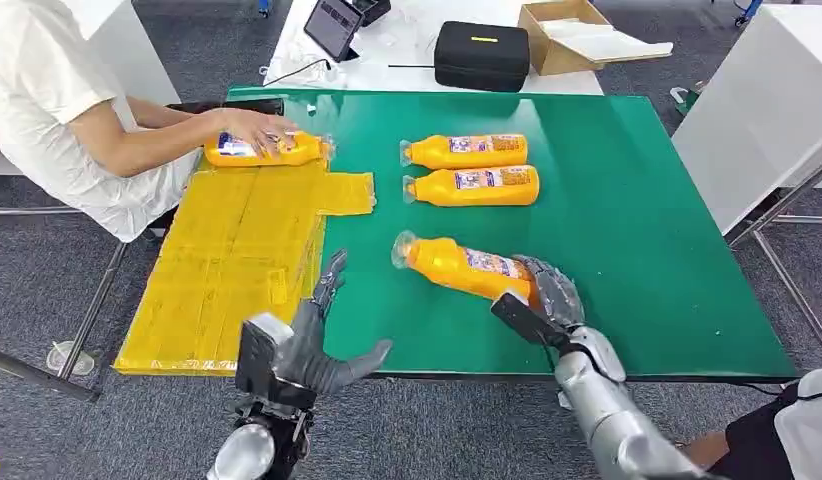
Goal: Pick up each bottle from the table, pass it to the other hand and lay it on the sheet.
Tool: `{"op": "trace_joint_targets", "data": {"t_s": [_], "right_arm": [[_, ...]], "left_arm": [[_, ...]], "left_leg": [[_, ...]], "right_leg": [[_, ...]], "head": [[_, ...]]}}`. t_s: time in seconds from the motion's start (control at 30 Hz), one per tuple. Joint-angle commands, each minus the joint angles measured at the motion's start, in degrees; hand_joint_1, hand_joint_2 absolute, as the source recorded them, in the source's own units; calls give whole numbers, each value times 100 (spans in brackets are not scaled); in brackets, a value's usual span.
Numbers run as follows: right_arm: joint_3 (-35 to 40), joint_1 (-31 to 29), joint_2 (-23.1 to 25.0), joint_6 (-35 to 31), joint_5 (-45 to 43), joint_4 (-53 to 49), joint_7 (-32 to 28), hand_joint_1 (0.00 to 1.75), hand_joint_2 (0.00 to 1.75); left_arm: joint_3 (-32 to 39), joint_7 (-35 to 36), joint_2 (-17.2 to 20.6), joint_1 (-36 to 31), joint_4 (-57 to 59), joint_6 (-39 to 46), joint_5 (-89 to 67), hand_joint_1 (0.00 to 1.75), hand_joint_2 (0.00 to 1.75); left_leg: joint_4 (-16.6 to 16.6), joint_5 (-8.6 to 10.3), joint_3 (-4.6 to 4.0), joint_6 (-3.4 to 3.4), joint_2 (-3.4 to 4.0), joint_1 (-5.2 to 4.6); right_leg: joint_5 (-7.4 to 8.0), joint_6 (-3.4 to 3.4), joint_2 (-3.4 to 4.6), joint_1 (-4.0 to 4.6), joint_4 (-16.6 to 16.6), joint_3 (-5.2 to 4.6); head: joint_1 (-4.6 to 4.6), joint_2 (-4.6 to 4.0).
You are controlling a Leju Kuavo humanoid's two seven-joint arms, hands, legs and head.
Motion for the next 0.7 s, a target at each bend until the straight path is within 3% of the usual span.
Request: {"op": "trace_joint_targets", "data": {"t_s": [0.03, 0.2, 0.47, 0.7], "right_arm": [[1434, 684, 561, 450, -1166, -2044, 66, 175, 175], [1654, 656, 446, 468, -1385, -2015, 48, 175, 175], [2237, 479, 697, 638, -1482, -1890, 176, 175, 175], [3060, 243, 890, 1049, -1487, -1208, 240, 175, 175]], "left_arm": [[309, 386, -153, -201, 1571, -1365, 1933, 0, 175], [266, 368, -114, -214, 1440, -1309, 1910, 0, 175], [299, 130, -238, -537, 1545, -971, 1521, 0, 175], [553, -511, -397, -629, 1058, -500, 1289, 0, 175]], "left_leg": [[-6, -5, 5, -1, 22, 0], [-3, -6, -3, 0, 19, 1], [3, -12, -10, 0, 28, 1], [1, -5, -24, 1, 25, 1]], "right_leg": [[0, -9, 17, 1, -3, -4], [-5, -9, 5, 2, -1, -17], [-6, -16, 17, 3, 4, -19], [-1, -8, 16, 3, 2, -33]], "head": [[2, 0], [0, 0], [0, 0], [2, 0]]}}
